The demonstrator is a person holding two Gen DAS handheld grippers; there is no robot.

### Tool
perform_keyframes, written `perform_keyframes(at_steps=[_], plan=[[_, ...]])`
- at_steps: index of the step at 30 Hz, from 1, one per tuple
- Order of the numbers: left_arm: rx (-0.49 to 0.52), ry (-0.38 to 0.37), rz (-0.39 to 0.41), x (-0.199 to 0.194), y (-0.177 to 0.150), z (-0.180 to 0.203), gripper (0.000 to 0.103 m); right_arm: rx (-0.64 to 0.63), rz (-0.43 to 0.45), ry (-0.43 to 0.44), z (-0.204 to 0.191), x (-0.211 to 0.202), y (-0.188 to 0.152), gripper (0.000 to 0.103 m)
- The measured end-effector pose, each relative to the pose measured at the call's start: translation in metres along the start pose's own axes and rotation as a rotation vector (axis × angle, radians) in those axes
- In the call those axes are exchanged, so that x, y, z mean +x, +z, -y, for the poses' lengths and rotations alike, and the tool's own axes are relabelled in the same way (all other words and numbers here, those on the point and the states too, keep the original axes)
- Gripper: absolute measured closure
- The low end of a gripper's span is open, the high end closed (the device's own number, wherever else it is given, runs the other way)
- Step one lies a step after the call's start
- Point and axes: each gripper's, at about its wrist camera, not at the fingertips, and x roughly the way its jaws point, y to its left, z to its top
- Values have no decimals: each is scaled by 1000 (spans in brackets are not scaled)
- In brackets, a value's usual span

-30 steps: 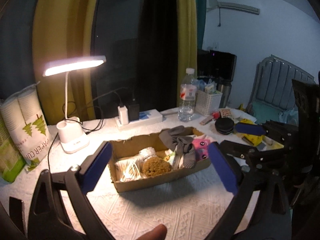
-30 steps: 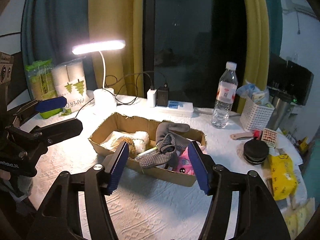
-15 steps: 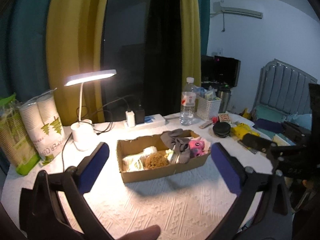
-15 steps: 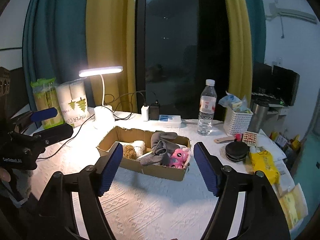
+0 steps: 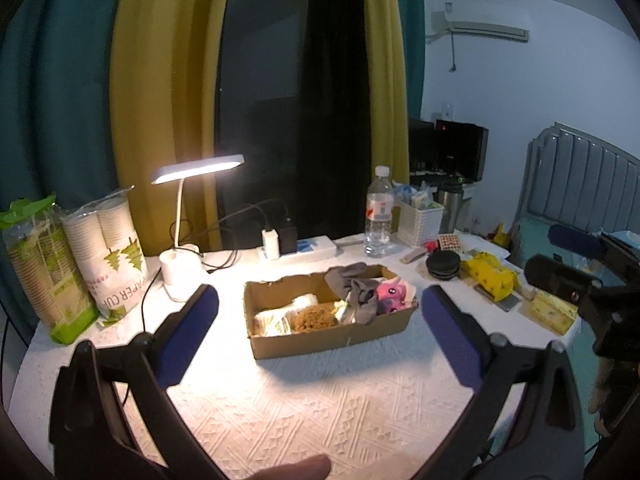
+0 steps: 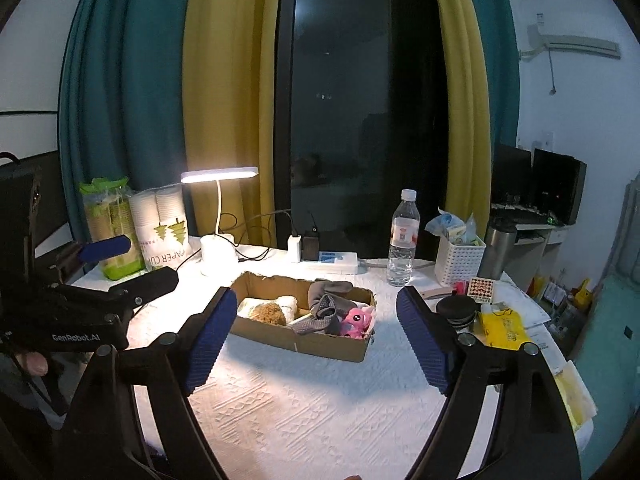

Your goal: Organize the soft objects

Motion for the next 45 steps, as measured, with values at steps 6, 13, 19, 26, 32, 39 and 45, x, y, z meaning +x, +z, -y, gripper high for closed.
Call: perform_keyframes(at_steps=[6,13,19,26,32,39,45], plan=[[-8,2,12,-4,2,-1,1,6,-2,-6,0,1,2,18],[-8,4,15,-6,2,-1,1,6,-4,-8,0,2,1,18],[-8,3,14,-7,1,-1,1,10,-8,-13,3,3,0,18],[-9,4,14,-8,1,-1,1,15,-11,-21,6,4,-2,18],[-9,3,14,-7,1,-1,1,16,-13,-28,7,5,-2,18],[-9,3,14,-8,1,-1,1,16,-16,-31,8,6,-3,18],[-10,3,13,-8,1,-1,1,16,-17,-30,8,7,-4,18]])
